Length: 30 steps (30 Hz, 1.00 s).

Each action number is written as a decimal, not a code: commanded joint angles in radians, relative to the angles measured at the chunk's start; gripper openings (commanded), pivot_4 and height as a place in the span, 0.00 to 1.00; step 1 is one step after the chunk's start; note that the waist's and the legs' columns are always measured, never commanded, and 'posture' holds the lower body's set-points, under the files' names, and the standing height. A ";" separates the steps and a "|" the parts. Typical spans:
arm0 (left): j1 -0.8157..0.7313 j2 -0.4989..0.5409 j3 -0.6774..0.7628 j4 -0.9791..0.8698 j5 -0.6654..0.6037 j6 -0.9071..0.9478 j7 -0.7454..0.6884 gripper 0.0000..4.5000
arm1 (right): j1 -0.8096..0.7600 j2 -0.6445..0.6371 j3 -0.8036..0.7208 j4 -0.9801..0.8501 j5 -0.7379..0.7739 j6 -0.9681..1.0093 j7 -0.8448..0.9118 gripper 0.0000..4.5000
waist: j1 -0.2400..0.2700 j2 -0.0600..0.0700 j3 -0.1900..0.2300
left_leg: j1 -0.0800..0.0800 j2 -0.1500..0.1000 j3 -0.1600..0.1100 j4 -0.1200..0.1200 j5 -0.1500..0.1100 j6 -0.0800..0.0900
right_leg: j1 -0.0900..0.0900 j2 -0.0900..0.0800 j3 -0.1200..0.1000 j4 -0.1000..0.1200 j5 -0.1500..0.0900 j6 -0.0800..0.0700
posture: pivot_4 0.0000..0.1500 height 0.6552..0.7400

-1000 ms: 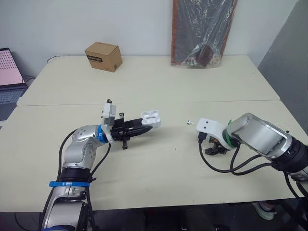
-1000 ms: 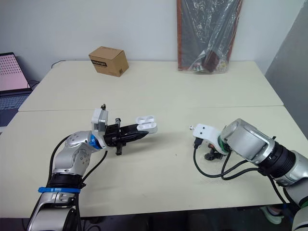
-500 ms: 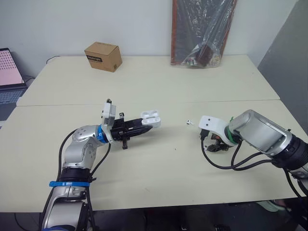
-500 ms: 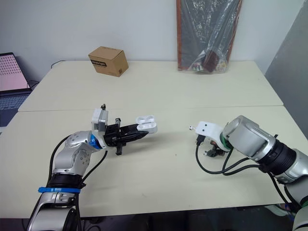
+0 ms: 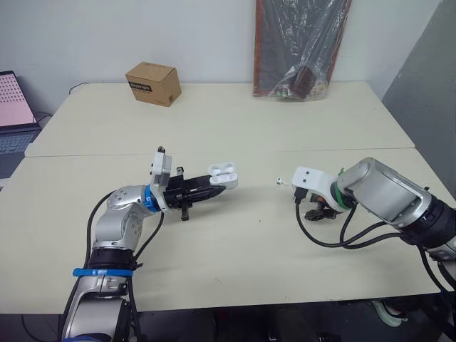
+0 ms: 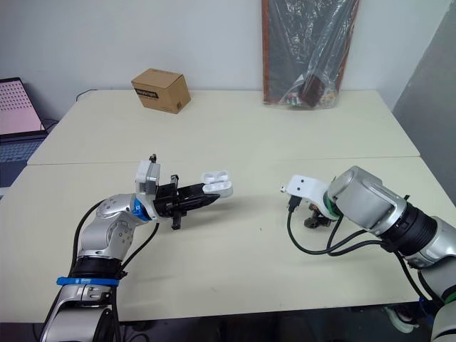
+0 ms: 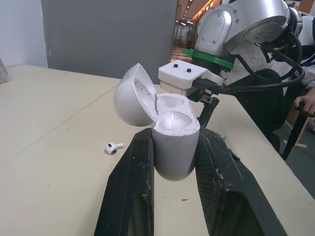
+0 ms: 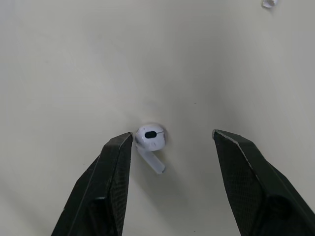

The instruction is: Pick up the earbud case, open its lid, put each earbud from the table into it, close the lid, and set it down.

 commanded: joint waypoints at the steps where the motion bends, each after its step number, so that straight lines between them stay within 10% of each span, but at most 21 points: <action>1: -0.003 0.000 0.010 -0.037 -0.010 -0.013 0.007 0.19 | -0.033 -0.015 -0.014 -0.003 -0.022 -0.015 0.016 0.59 | 0.000 0.000 0.000 | 0.000 0.000 0.000 0.000 0.000 0.000 | 0.000 0.000 0.000 0.000 0.000 0.000 | 1.00 1.00; 30: 0.007 0.007 0.008 -0.053 -0.012 -0.006 0.018 0.19 | -0.014 0.049 0.004 -0.051 0.048 0.196 -0.110 0.59 | 0.000 0.000 0.000 | 0.000 0.000 0.000 0.000 0.000 0.000 | 0.000 0.000 0.000 0.000 0.000 0.000 | 1.00 1.00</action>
